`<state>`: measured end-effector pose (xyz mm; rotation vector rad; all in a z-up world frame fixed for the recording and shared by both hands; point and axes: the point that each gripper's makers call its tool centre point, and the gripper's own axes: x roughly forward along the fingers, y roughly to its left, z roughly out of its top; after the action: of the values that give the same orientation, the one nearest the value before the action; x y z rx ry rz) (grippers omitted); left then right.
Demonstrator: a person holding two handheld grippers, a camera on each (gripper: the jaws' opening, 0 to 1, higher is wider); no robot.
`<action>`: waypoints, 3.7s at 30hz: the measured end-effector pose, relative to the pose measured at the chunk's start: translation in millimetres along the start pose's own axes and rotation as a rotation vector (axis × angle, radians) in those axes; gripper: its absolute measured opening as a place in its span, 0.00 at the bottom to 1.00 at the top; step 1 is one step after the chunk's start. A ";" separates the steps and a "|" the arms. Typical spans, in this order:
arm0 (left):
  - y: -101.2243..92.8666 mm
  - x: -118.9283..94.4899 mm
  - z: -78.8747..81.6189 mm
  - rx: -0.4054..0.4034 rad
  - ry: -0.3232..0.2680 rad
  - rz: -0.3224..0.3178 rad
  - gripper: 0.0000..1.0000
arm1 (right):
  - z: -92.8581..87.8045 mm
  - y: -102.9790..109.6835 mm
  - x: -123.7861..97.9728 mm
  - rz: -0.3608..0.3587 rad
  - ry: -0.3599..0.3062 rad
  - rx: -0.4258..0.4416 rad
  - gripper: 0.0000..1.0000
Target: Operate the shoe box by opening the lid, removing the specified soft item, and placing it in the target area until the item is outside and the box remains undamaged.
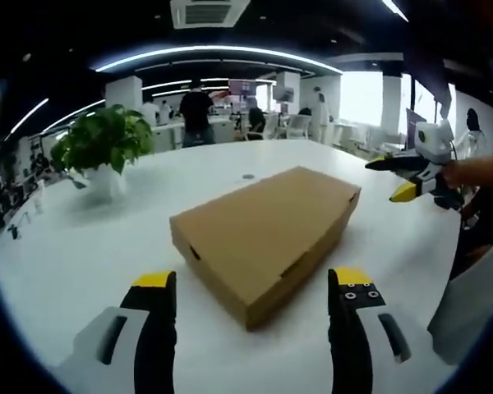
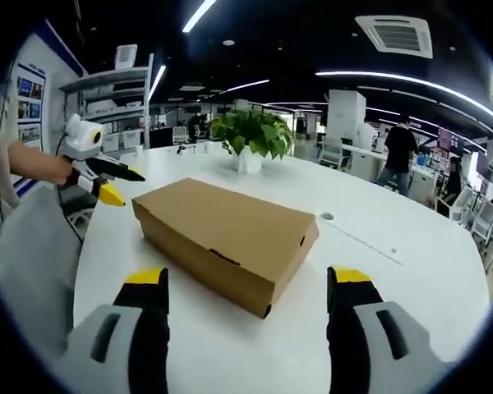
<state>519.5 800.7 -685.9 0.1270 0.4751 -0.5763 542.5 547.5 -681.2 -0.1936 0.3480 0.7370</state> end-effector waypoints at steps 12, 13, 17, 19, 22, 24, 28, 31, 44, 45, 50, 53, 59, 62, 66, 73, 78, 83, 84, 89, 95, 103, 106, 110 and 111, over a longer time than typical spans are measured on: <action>1.2 15.9 -3.5 -0.019 0.006 0.037 0.72 | -6.5 1.8 28.5 0.045 0.029 0.003 0.68; 1.3 16.3 -3.8 -0.024 0.006 0.038 0.72 | -8.0 2.2 30.6 0.050 0.033 0.001 0.67; 0.9 18.0 -5.6 -0.037 0.011 0.037 0.69 | -11.1 -0.1 35.3 0.054 0.044 0.006 0.63; 0.5 19.5 -6.3 -0.040 0.015 0.037 0.68 | -11.9 -3.4 37.3 0.048 0.043 0.012 0.61; -1.3 23.1 -7.0 -0.040 0.018 0.035 0.67 | -15.0 -7.5 40.6 0.040 0.052 0.012 0.58; -2.6 27.4 -10.0 -0.035 0.027 0.031 0.67 | -16.9 -7.1 42.3 0.050 0.065 0.007 0.56; -6.0 34.1 -15.1 -0.036 0.041 0.023 0.66 | -20.1 -7.5 44.7 0.057 0.085 -0.012 0.52; -7.8 38.4 -16.7 -0.040 0.042 0.025 0.70 | -25.2 -7.1 46.7 0.064 0.103 -0.014 0.50; -0.9 42.2 -18.3 -0.075 0.039 0.068 0.65 | -25.8 -8.0 50.0 0.069 0.112 -0.009 0.44; -1.2 42.2 -18.3 -0.073 0.038 0.068 0.65 | -25.9 -7.5 49.8 0.067 0.110 -0.008 0.44; -0.9 41.2 -18.6 -0.062 0.043 0.061 0.63 | -26.6 -7.1 49.7 0.063 0.109 0.001 0.43; -1.1 41.0 -18.6 -0.059 0.048 0.059 0.63 | -26.8 -6.7 49.3 0.056 0.113 0.006 0.43; 0.1 41.0 -19.3 -0.054 0.057 0.050 0.61 | -27.3 -6.3 49.3 0.043 0.121 0.019 0.42; 1.2 40.9 -19.8 -0.051 0.062 0.044 0.61 | -27.5 -5.3 48.6 0.034 0.124 0.030 0.42; 2.7 40.2 -20.5 -0.049 0.072 0.035 0.60 | -27.2 -1.9 47.4 0.030 0.125 0.034 0.42; 5.7 37.8 -22.6 -0.039 0.092 0.015 0.60 | -26.6 3.9 46.0 0.021 0.128 0.058 0.42; 8.3 35.5 -23.9 -0.032 0.107 0.001 0.60 | -26.2 9.6 45.1 0.013 0.137 0.072 0.42; 12.3 32.2 -25.3 -0.024 0.120 -0.016 0.59 | -25.9 16.4 43.6 0.006 0.140 0.088 0.41; 12.9 31.8 -25.5 -0.023 0.123 -0.019 0.59 | -25.9 18.3 43.3 0.004 0.138 0.092 0.41; 16.1 28.4 -26.6 -0.013 0.133 -0.037 0.59 | -25.3 25.1 42.5 -0.007 0.137 0.106 0.40; 15.7 20.2 -28.5 -0.001 0.141 -0.061 0.59 | -24.9 35.6 41.0 -0.019 0.134 0.121 0.40; 20.4 14.0 -29.4 0.021 0.157 -0.096 0.59 | -25.2 48.1 37.8 -0.025 0.132 0.139 0.38; 23.2 12.6 -29.9 0.033 0.168 -0.114 0.59 | -25.2 53.2 36.6 -0.029 0.135 0.141 0.37; 26.6 11.1 -30.4 0.046 0.177 -0.134 0.59 | -25.9 59.6 34.9 -0.034 0.139 0.144 0.36; 28.3 10.8 -30.7 0.050 0.180 -0.140 0.59 | -25.9 60.9 34.6 -0.034 0.140 0.144 0.36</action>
<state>530.9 826.5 -718.5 0.1958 0.6482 -0.7183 518.2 605.7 -721.2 -0.1150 0.5282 0.6633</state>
